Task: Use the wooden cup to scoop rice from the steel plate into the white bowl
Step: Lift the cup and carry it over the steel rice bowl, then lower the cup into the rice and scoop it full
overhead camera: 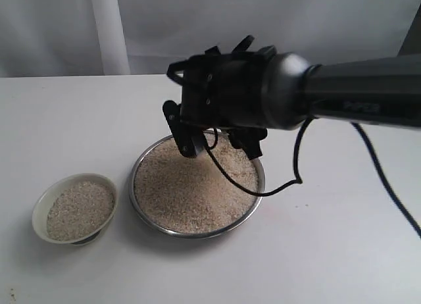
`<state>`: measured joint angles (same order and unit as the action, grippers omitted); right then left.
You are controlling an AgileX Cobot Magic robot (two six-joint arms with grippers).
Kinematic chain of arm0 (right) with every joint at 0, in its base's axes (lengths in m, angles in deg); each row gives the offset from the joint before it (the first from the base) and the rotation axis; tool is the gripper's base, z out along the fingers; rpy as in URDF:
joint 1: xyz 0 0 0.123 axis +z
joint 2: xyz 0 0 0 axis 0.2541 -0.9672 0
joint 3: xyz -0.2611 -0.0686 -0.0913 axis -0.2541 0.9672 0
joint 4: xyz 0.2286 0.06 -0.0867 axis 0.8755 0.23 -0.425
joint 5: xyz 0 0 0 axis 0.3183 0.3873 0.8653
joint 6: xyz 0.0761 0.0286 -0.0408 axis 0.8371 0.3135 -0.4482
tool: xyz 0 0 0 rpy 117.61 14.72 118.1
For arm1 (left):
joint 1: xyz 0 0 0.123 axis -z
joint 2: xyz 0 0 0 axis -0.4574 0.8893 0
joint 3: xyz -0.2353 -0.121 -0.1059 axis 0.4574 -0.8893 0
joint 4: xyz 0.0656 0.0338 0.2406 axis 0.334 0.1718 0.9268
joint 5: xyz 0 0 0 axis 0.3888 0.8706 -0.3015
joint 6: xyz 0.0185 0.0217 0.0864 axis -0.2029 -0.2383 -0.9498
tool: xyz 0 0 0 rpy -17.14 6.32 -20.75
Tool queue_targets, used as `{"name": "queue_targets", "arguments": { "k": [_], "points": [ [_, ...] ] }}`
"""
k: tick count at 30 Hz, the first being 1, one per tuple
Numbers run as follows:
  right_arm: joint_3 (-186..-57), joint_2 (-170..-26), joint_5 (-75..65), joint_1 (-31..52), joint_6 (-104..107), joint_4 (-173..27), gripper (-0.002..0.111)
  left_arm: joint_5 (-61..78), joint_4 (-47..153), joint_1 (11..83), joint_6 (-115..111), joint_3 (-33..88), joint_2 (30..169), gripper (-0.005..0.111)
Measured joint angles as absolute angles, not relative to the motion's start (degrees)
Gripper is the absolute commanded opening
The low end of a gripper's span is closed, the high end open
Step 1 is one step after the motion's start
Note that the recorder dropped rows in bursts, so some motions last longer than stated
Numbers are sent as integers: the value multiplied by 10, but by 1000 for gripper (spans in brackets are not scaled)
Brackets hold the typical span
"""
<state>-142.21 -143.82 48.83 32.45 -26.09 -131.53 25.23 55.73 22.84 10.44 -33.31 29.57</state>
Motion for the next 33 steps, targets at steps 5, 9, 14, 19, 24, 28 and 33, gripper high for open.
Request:
{"name": "queue_targets", "arguments": {
  "k": [5, 9, 14, 19, 24, 28, 33],
  "points": [
    [-1422, -1480, 511, 326, -296, -1336, 0, 252, 557, 228, 104, -333, 296, 0],
    [-1423, -1496, 514, 326, -306, -1340, 0, 252, 557, 228, 104, -333, 296, 0],
    [-1423, -1512, 515, 326, -313, -1344, 0, 252, 557, 228, 104, -333, 296, 0],
    [-1423, -1533, 515, 326, -322, -1344, 0, 252, 557, 228, 104, -333, 296, 0],
    [-1423, -1538, 516, 326, -327, -1349, 0, 252, 557, 228, 104, -333, 296, 0],
    [-1423, -1538, 515, 326, -330, -1349, 0, 252, 557, 228, 104, -333, 296, 0],
    [-1424, -1542, 517, 328, -339, -1350, 0, 252, 557, 228, 104, -333, 296, 0]
  ]
}}
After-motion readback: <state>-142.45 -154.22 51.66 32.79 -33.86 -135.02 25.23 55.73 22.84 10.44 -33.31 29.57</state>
